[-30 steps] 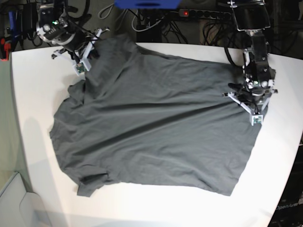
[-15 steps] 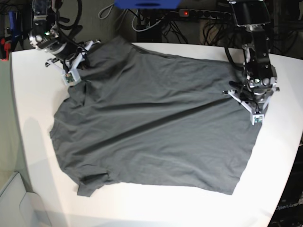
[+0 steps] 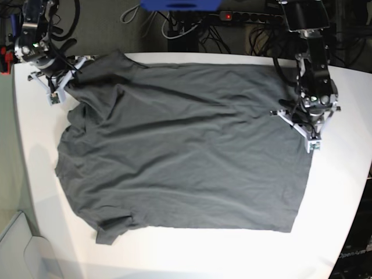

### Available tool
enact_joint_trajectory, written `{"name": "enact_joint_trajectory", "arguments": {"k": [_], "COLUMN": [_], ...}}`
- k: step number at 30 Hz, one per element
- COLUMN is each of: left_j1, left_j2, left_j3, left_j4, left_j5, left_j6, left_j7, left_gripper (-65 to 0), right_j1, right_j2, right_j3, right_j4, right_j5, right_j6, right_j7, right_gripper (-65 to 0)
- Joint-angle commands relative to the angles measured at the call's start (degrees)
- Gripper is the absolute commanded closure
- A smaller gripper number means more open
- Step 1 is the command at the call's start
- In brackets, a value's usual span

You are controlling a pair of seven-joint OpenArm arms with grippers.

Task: Layout the t-shirt on the table in an organized manner, then fold the t-shirt properly
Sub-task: 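Drag the shirt's shoulder with the right gripper away from the left gripper, then grasp the shirt side with the right gripper and pull it outward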

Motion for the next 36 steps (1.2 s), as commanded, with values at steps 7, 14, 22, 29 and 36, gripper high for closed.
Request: {"name": "enact_joint_trajectory", "arguments": {"k": [7, 14, 22, 29, 36], "left_j1": [-1.44, -1.44, -1.27, -1.09, -1.27], "left_j2": [-0.58, -0.58, -1.02, -1.2, -3.31], "left_j3": [-0.33, -0.25, -0.42, -0.42, -0.51], "left_j4": [0.42, 1.04, 1.12, 1.21, 1.21], "left_j5": [0.19, 0.19, 0.19, 0.46, 0.19], "left_j6": [0.14, 0.14, 0.14, 0.14, 0.14], "left_j7": [-0.61, -0.79, -0.7, -0.61, -0.61], "left_gripper": [-17.9, -47.5, -51.8, -51.8, -51.8], "right_j1": [-3.92, -2.77, 15.95, 33.53, 41.88], "right_j2": [-0.01, -1.42, -1.06, -2.38, -2.56], "right_j3": [4.44, 4.35, -10.24, -18.5, -21.67], "right_j4": [7.91, 16.0, 12.57, -6.6, -25.59], "right_j5": [-2.04, -1.95, -1.95, -1.95, -1.95], "right_j6": [-0.65, -0.65, -0.65, -0.65, -0.65], "right_j7": [-2.43, -2.52, -13.86, -16.94, -9.91], "right_gripper": [0.0, 0.0, 0.0, 0.0, 0.0]}}
